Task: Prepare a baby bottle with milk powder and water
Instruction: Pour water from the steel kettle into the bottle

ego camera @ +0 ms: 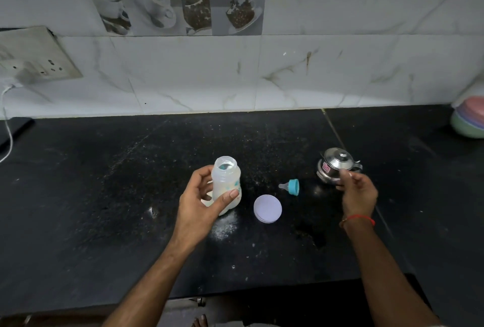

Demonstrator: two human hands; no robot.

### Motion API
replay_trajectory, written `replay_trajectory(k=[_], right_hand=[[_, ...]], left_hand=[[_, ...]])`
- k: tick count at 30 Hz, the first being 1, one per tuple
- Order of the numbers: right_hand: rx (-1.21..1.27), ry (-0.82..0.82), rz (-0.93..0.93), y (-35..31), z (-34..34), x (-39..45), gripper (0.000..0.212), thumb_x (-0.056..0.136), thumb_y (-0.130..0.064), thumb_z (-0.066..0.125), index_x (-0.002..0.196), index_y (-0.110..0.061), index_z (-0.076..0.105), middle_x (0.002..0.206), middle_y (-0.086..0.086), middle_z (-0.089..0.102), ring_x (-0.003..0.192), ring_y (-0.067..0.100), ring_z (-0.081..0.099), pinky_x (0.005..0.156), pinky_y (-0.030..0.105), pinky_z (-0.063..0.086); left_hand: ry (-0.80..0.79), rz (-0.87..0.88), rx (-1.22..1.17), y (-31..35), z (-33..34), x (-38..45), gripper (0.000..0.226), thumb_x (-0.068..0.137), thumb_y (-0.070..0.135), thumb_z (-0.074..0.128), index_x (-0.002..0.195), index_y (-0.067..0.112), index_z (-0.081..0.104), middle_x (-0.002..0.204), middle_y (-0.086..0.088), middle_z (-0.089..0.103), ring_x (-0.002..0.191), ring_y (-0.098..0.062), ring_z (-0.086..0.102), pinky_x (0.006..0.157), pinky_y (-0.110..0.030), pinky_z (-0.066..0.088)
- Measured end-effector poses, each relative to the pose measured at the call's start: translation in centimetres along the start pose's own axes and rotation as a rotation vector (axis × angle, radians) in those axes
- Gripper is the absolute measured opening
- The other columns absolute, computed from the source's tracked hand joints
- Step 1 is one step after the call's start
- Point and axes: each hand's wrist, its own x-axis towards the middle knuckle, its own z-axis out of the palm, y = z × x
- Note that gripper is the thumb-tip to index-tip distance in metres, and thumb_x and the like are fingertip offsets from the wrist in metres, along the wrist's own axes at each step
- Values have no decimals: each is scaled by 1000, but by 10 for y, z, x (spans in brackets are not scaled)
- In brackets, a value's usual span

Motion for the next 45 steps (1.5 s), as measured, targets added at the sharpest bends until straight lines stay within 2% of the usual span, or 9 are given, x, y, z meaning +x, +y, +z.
replay_trajectory(k=[7,12,17,24,28,31,36,41,45], right_hand=[[-56,148,23,11,-34,58,23,98,-17,67,76,-25,63,70,1,65,55,4,61,72,37,54],[-13,179,50,20,-34,79,28,103,-29,57,77,-21,64,70,1,62,59,12,56,72,39,53],[-31,152,-11,11,-33,83,41,95,-53,51,68,-22,58,67,3,58,64,17,53,68,38,49],[-314,-608,-265,7,10,28,23,100,-21,65,78,-22,72,76,-3,72,71,5,66,70,25,54],[-316,-727,-281,9,26,14,18,99,-16,64,86,-21,75,82,-4,72,71,0,64,68,19,50],[-179,-509,-333,6,16,17,17,100,-11,61,90,-15,74,81,-9,69,73,-1,63,71,15,49],[-141,71,-295,5,-22,78,31,104,-25,45,100,-3,66,98,17,69,92,28,64,82,24,46],[-338,-41,2,28,-25,115,32,108,-34,41,102,-10,61,94,9,69,97,32,66,97,42,49],[-218,-101,56,36,-14,110,27,104,-39,43,88,-21,57,76,4,64,68,24,61,76,41,50]], left_hand=[[-87,17,11,17,53,0,59,71,27,86,124,22,60,113,27,73,102,-2,72,79,-16,53],[-91,15,-22,17,82,0,57,71,23,85,122,24,60,115,8,76,104,-7,74,82,-20,56],[-82,0,-38,14,104,0,58,72,22,86,124,24,60,118,8,76,108,-10,74,87,-23,58],[-54,-10,-26,8,118,-2,59,72,22,86,125,23,61,120,7,76,111,-12,73,92,-26,59],[-22,-14,-24,9,116,-6,59,71,23,86,125,22,61,120,3,76,110,-13,74,90,-25,59],[14,-18,-12,8,110,-9,59,70,24,86,124,21,61,118,5,77,108,-12,74,85,-22,58],[61,-37,14,2,104,-16,59,71,25,87,124,24,62,119,3,76,108,-13,74,83,-22,58],[20,-49,24,0,113,-22,57,70,21,86,122,23,62,116,4,77,107,-9,74,83,-16,55],[-10,-54,46,-4,118,-24,57,71,22,87,122,24,62,117,10,77,109,-8,73,86,-16,55]])
